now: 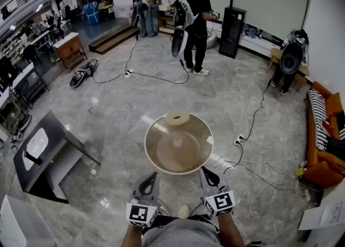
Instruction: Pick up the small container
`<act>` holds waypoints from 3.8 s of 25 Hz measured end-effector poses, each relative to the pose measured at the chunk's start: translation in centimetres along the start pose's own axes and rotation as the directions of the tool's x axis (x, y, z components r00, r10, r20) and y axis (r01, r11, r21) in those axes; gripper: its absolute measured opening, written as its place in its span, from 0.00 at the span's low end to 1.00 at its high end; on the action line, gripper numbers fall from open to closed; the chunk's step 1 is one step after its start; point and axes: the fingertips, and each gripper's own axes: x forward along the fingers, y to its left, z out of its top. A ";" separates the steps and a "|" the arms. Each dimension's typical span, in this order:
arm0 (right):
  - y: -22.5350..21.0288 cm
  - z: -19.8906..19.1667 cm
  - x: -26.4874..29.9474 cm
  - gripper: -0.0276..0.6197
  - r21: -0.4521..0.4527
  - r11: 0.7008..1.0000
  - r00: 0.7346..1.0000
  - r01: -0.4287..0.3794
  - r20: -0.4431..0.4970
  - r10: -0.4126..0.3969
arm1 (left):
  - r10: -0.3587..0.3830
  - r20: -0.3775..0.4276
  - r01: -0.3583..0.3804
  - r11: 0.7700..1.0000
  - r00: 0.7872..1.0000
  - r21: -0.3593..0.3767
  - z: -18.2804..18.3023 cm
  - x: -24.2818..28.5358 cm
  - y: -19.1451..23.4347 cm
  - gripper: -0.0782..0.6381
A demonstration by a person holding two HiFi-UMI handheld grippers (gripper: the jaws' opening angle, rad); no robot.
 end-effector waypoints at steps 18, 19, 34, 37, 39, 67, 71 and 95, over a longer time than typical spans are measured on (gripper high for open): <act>-2.0 -0.1 0.9 0.04 0.017 1.000 1.000 0.016 0.001 -0.016 | -0.019 0.027 0.019 1.000 0.999 -0.004 1.1 2.8 -0.8 0.13; -2.1 -0.2 1.2 0.04 0.019 1.000 1.000 0.018 0.000 -0.018 | -0.023 0.023 0.023 1.000 0.999 -0.013 1.2 3.1 -0.8 0.13; -4.9 -1.1 14.8 0.04 0.037 0.995 0.995 0.095 -0.037 -0.094 | -0.142 -0.015 0.141 0.987 0.990 -0.076 -0.9 15.1 8.7 0.13; -6.0 -1.0 18.5 0.04 0.029 0.991 0.990 0.132 -0.059 -0.130 | -0.197 -0.005 0.197 0.980 0.980 -0.013 -1.9 18.7 11.9 0.13; -7.1 -0.7 20.7 0.04 0.029 0.986 0.984 0.166 -0.071 -0.164 | -0.230 -0.015 0.229 0.973 0.973 -0.037 -1.7 21.3 13.3 0.13; -9.6 -7.7 38.7 0.04 0.038 0.894 0.876 0.446 -0.223 -0.428 | -0.586 -0.121 0.560 0.806 0.802 -0.194 -11.9 38.3 23.6 0.13; -10.4 -9.7 39.5 0.04 0.054 0.892 0.873 0.449 -0.238 -0.425 | -0.568 -0.140 0.532 0.815 0.811 -0.229 -14.0 39.6 23.6 0.13; -14.7 -31.8 45.1 0.04 0.161 0.923 0.910 0.349 -0.295 -0.293 | -0.491 -0.314 0.406 0.864 0.813 -0.299 -35.4 45.7 21.0 0.13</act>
